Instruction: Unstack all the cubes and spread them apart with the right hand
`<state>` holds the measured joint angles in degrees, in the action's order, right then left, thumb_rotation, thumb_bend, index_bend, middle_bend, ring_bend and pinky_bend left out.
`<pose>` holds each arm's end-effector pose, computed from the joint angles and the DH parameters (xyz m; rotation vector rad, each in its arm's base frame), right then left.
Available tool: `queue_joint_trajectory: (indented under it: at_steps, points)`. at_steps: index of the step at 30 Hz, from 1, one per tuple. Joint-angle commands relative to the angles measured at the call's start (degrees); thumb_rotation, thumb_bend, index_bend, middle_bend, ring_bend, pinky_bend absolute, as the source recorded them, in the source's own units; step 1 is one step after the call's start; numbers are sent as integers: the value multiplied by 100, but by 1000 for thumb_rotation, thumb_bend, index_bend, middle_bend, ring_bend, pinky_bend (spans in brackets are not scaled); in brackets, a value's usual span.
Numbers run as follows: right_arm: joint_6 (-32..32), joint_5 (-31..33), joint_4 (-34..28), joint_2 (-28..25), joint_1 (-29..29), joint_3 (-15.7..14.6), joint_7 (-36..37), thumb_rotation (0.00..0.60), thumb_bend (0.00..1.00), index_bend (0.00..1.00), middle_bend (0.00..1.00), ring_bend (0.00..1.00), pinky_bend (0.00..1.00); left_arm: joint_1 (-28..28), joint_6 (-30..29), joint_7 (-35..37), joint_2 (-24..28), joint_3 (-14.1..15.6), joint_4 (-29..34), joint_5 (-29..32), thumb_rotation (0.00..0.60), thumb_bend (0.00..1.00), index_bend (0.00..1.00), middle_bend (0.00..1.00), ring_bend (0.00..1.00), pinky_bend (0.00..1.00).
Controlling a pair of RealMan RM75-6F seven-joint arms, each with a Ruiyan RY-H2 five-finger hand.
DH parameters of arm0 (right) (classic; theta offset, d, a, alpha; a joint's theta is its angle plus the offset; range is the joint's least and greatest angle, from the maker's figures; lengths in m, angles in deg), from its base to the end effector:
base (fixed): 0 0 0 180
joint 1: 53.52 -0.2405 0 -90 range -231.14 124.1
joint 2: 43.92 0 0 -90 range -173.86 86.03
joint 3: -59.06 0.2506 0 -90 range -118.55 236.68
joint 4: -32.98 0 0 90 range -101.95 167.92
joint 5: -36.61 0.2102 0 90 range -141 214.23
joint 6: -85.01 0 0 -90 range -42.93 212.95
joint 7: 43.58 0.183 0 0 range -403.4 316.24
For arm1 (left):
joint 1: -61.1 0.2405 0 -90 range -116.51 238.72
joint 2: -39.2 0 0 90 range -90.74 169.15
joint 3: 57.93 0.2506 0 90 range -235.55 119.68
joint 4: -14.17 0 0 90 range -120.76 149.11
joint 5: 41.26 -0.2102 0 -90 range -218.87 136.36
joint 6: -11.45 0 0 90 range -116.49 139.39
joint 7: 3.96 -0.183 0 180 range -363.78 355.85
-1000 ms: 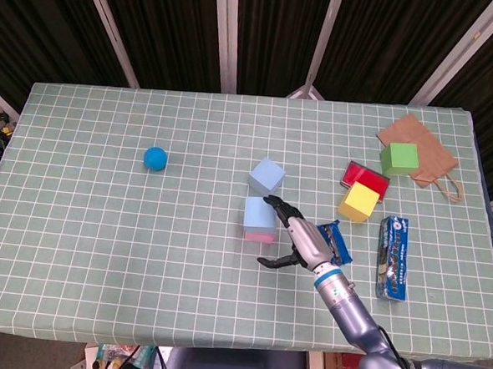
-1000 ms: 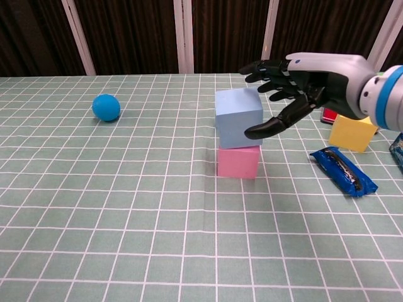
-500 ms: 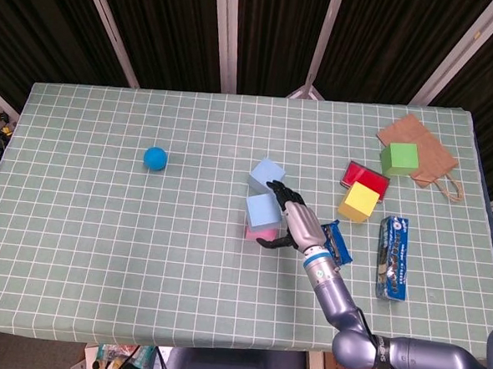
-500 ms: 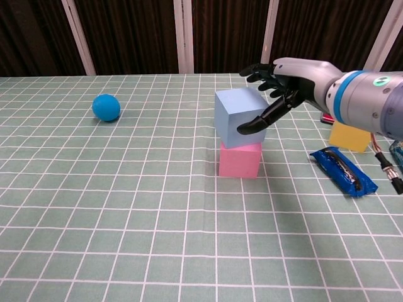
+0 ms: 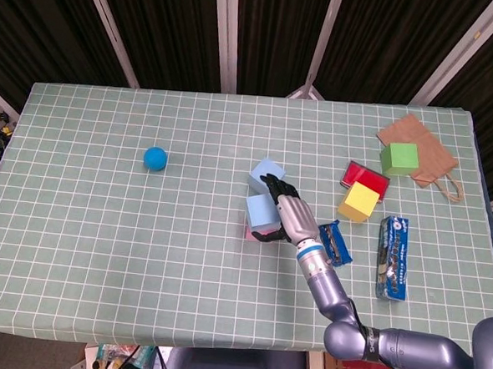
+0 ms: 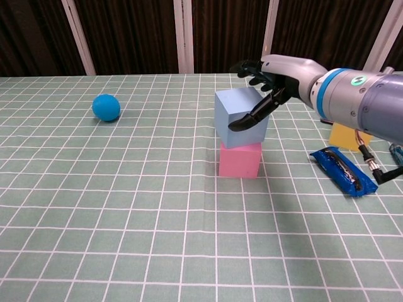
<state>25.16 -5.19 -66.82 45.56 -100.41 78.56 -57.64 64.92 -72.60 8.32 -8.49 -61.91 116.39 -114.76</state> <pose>-0.0672 -0.3725 -0.0210 1.5633 -1.5039 1.1894 -0.3483 0.1676 0.2462 -1.0481 -1.1003 -0.7877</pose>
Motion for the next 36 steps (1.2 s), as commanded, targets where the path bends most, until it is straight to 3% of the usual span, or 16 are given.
queue_joint_trajectory:
  at_steps: [1, 5, 14, 27, 36]
  points:
    - [13, -160, 12, 55, -6, -22, 77, 600, 181, 0, 3, 0, 0, -5, 18, 2, 13, 0, 12, 15, 600, 255, 150, 0, 0, 0]
    - [-44, -343, 65, 157, -16, -74, 78, 600, 182, 11, 37, 0, 0, -14, 28, -1, 14, -5, 14, 25, 600, 254, 150, 0, 0, 0]
    - [-82, -150, 137, 267, -141, -67, -207, 600, 181, 146, 156, 47, 0, -5, 7, 62, 21, -10, -8, 8, 600, 255, 150, 0, 0, 0]
    - [-609, -53, 361, 391, -154, 45, -564, 600, 184, 250, 336, 379, 5, -16, 29, 45, 26, 3, -3, -7, 600, 254, 156, 0, 0, 0]
    - [-623, -293, 305, 236, 18, 44, -352, 600, 211, 282, 463, 589, 147, -18, 25, 2, 17, 12, 15, -12, 600, 255, 159, 0, 0, 0]
